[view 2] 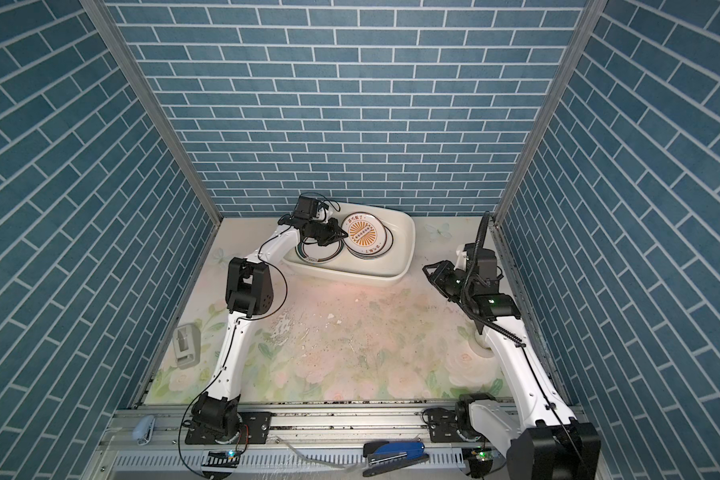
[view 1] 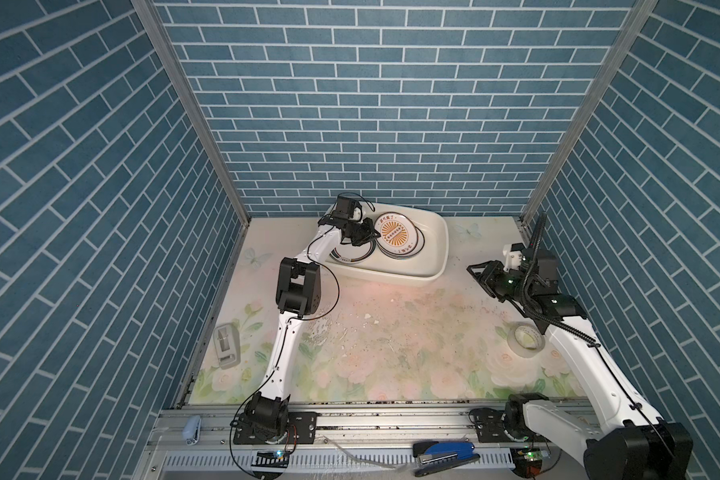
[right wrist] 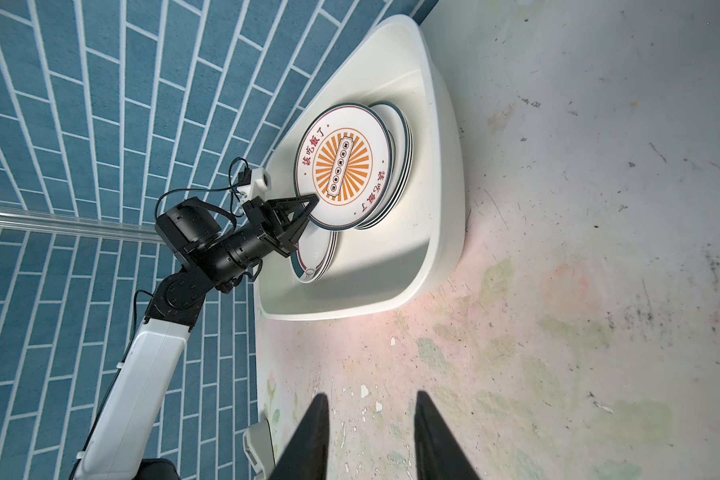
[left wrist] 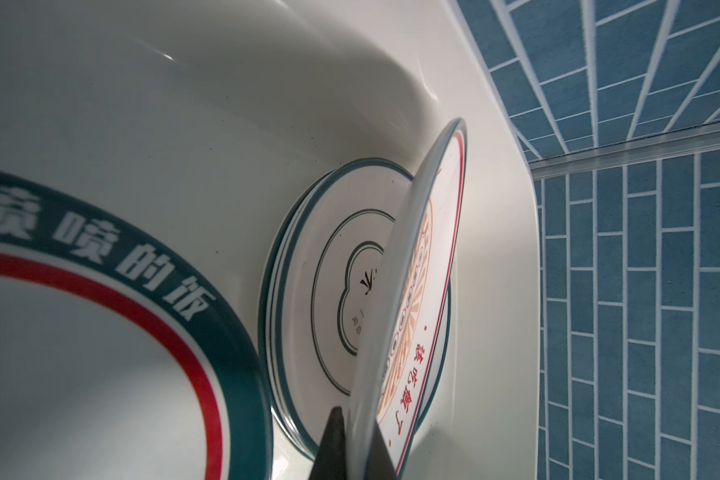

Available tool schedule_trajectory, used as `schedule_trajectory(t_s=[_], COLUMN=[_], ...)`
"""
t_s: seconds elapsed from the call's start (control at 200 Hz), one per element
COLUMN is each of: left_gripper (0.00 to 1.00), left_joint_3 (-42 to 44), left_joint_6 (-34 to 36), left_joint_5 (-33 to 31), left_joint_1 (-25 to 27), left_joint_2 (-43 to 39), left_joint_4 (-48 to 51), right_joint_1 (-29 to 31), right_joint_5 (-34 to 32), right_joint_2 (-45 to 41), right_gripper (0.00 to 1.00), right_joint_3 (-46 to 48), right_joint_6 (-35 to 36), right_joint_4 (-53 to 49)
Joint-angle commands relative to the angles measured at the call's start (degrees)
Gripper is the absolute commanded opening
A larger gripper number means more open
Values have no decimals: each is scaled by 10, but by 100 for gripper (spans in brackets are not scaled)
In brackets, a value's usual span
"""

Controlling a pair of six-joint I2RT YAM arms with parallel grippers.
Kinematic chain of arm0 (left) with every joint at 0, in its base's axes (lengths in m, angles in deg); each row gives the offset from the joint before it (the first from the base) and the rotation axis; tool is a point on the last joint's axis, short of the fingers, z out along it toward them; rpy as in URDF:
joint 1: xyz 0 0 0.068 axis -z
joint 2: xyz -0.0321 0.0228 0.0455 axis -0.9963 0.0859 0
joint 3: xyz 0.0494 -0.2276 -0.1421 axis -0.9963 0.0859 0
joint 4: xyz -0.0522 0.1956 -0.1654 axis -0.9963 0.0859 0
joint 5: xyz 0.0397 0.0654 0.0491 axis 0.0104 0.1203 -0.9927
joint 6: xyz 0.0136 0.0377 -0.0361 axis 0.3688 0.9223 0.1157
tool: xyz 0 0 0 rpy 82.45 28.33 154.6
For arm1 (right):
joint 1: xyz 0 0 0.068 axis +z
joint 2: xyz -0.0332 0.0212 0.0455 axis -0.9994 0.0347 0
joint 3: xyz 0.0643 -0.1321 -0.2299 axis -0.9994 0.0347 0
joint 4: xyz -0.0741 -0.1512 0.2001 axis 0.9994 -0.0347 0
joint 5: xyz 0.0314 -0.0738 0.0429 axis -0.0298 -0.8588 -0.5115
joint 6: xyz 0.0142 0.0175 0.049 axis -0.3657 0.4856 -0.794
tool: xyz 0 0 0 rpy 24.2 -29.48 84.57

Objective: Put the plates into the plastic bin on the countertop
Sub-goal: 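Lower the sunburst plate into the bin with the left gripper while the right withdraws, then lay the sunburst plate flat onto the cloud-emblem stack with the left gripper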

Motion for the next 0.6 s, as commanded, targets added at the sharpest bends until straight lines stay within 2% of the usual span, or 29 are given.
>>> schedule_trajectory(t_s=[0.0,0.595], left_gripper=[0,6], left_joint_3=[-19,-8], left_joint_6=[-6,-19], left_joint_5=[7,8], left_joint_1=[-1,1], left_joint_2=[5,10], left_joint_4=[-22,-28], right_joint_1=[0,-1], right_joint_5=[-3,1], right_joint_2=[3,9], right_gripper=[35,35], right_joint_3=[1,8], right_joint_6=[-7,-8], right_joint_4=[6,18])
